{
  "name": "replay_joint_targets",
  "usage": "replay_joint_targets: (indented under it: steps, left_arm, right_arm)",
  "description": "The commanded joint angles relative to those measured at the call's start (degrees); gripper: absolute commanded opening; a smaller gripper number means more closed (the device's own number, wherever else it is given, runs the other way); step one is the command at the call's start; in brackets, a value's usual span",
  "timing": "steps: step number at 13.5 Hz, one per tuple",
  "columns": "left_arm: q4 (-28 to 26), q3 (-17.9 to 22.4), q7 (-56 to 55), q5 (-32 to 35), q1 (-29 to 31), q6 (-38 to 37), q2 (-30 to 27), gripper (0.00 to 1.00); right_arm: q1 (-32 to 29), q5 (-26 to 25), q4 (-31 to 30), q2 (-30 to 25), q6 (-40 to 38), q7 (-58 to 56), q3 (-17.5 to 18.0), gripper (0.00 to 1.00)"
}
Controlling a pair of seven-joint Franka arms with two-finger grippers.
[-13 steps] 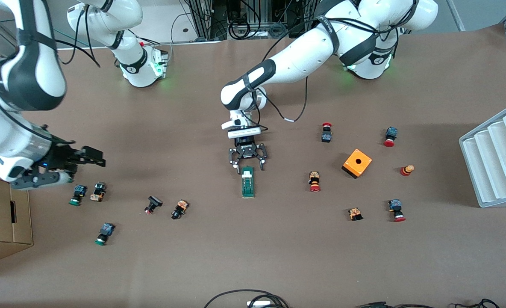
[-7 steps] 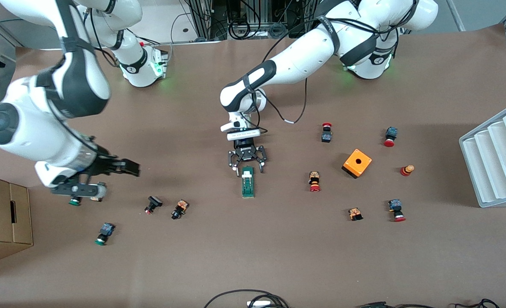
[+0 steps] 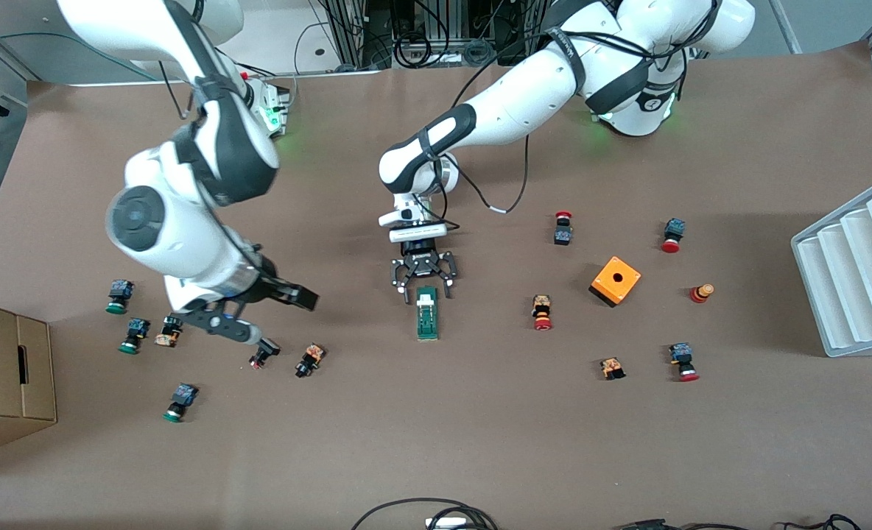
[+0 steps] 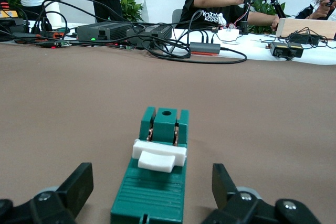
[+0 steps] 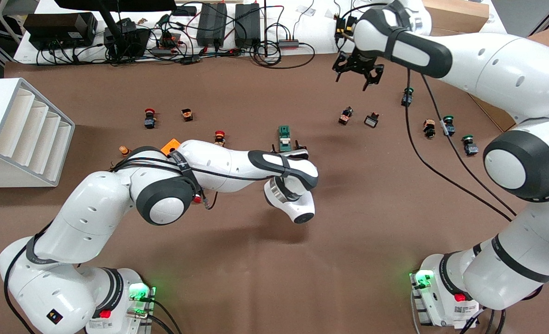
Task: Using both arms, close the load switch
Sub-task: 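Bring the right gripper to the white lever of the switch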
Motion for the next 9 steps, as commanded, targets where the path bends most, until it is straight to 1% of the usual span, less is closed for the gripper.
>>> replay_joint_targets:
  steps: [1, 4, 9]
  left_arm:
    - [2.2, 0.0, 1.0, 0.7, -0.3, 0.4, 1.3, 1.0]
    - [2.9, 0.0, 1.0, 0.7, -0.3, 0.4, 1.9, 1.0]
    - [2.9, 0.0, 1.0, 0.6, -0.3, 0.4, 2.0, 0.97]
  right_arm:
    - [2.9, 2.7, 2.0, 2.9, 2.9, 7.0, -0.7, 1.0]
    - [5.9, 5.7, 1.9, 5.3, 7.8, 14.4, -0.7, 1.0]
    - [11.1, 5.9, 2.0, 9.5, 15.2, 27.6, -0.7, 1.0]
